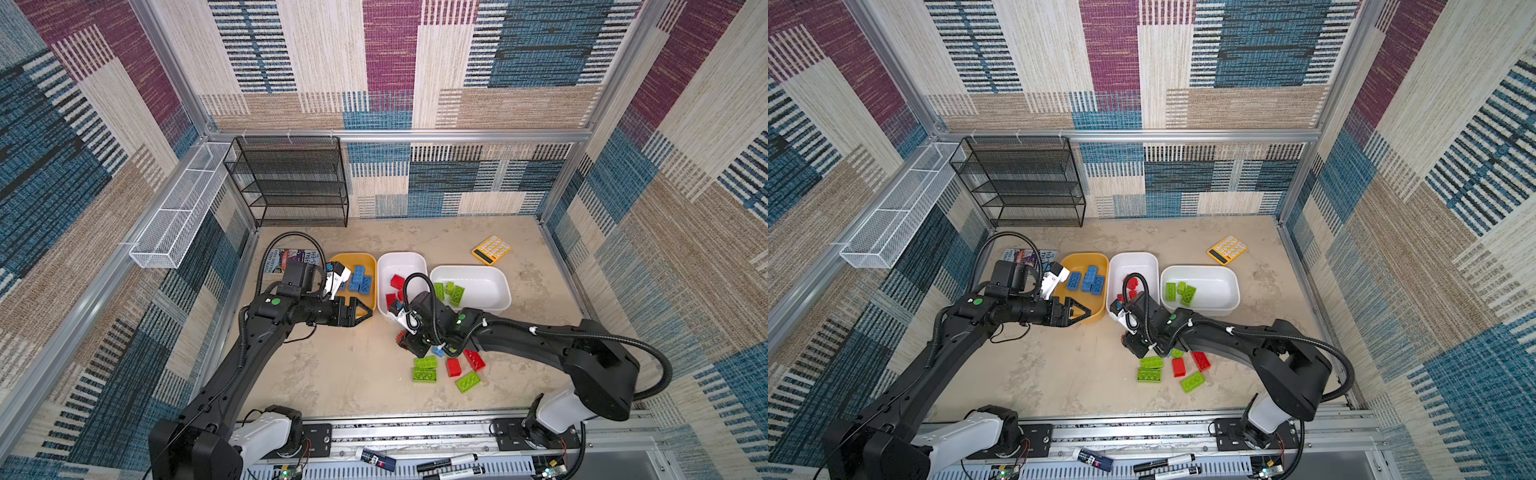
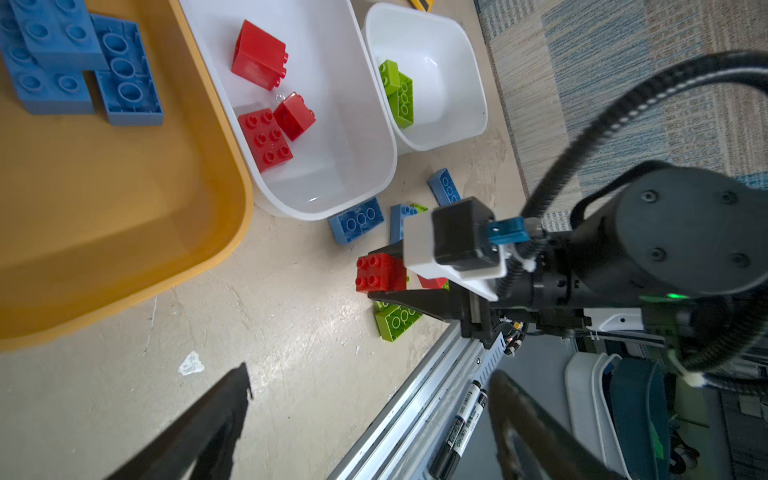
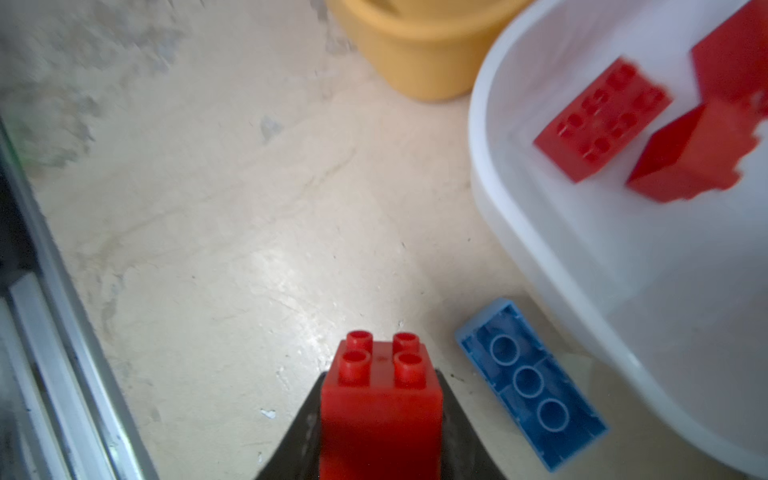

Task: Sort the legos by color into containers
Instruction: 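Grasp a red brick from the pile with the right gripper, then carry the red brick with the right gripper into the nearer white bin and release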

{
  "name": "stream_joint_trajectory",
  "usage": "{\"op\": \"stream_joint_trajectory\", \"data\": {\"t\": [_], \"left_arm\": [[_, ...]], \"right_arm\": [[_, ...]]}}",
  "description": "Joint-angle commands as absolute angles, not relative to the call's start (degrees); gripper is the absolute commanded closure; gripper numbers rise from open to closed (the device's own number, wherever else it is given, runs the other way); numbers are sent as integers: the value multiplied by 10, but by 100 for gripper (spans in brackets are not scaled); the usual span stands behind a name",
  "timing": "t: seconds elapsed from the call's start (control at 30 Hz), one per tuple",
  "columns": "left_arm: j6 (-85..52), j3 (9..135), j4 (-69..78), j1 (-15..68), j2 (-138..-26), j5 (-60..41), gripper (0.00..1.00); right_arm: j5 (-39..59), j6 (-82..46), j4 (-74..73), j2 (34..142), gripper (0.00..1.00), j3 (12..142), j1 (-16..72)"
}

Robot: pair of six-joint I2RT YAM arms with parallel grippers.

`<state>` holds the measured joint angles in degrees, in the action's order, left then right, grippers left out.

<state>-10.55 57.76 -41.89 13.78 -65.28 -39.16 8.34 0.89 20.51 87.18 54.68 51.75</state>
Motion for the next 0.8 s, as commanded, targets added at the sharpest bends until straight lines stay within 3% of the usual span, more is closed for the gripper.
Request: {"op": "stream_joint_trajectory", "data": {"t": [0.0, 0.17, 0.37, 0.77], "left_arm": [[-88, 599, -442, 131, -650, -397, 9], [-92, 612, -444, 119, -642, -399, 9], [-90, 612, -452, 113, -634, -395, 9], [-98, 588, -444, 103, -623, -394, 9]], "right_arm": [[64, 7, 237, 842, 73, 578, 510], [87, 33, 234, 846, 73, 633, 443], [94, 70, 219, 939, 71, 709, 371], [-39, 103, 170, 1135, 69, 842, 349]]}}
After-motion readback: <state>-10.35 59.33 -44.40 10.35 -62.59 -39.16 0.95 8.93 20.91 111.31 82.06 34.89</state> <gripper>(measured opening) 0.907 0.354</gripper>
